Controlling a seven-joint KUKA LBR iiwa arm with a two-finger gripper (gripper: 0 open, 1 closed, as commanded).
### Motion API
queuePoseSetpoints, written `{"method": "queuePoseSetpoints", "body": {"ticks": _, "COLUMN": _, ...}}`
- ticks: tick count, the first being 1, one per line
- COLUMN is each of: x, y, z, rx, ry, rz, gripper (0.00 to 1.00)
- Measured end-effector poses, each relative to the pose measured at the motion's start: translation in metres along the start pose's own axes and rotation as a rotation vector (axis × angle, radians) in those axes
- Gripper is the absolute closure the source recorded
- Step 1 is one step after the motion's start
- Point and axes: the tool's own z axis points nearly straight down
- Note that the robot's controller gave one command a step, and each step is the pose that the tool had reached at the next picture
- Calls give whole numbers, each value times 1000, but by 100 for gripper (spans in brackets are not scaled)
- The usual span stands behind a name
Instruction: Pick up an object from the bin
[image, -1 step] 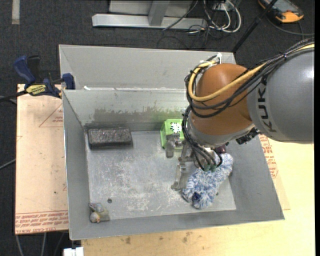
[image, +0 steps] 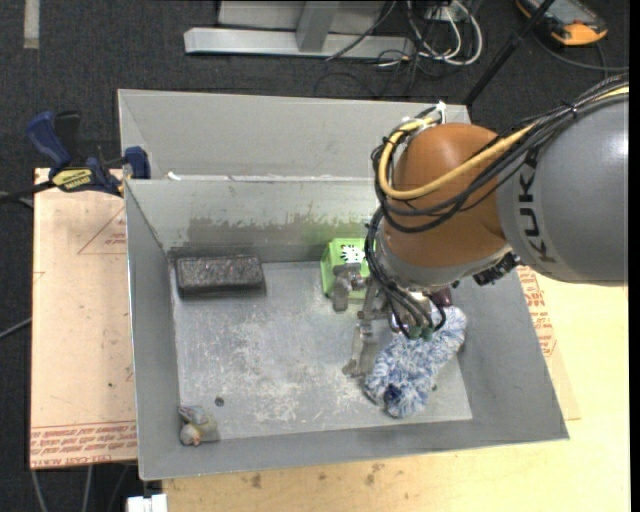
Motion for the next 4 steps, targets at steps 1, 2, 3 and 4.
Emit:
{"method": "queuePoseSetpoints", "body": {"ticks": 1, "x": 6, "y": -32, "z": 27, "rx": -2, "ry": -6, "rz": -64, "gripper": 0}}
{"method": "queuePoseSetpoints", "body": {"ticks": 2, "x": 18, "y": -59, "z": 43, "rx": 3, "ry": 5, "rz": -119, "gripper": 0}}
{"method": "queuePoseSetpoints", "body": {"ticks": 3, "x": 16, "y": -74, "z": 3, "rx": 0, "ry": -1, "rz": -319, "gripper": 0}}
{"method": "queuePoseSetpoints", "body": {"ticks": 4, "x": 0, "y": -100, "z": 22, "rx": 2, "ry": -8, "rz": -326, "gripper": 0}}
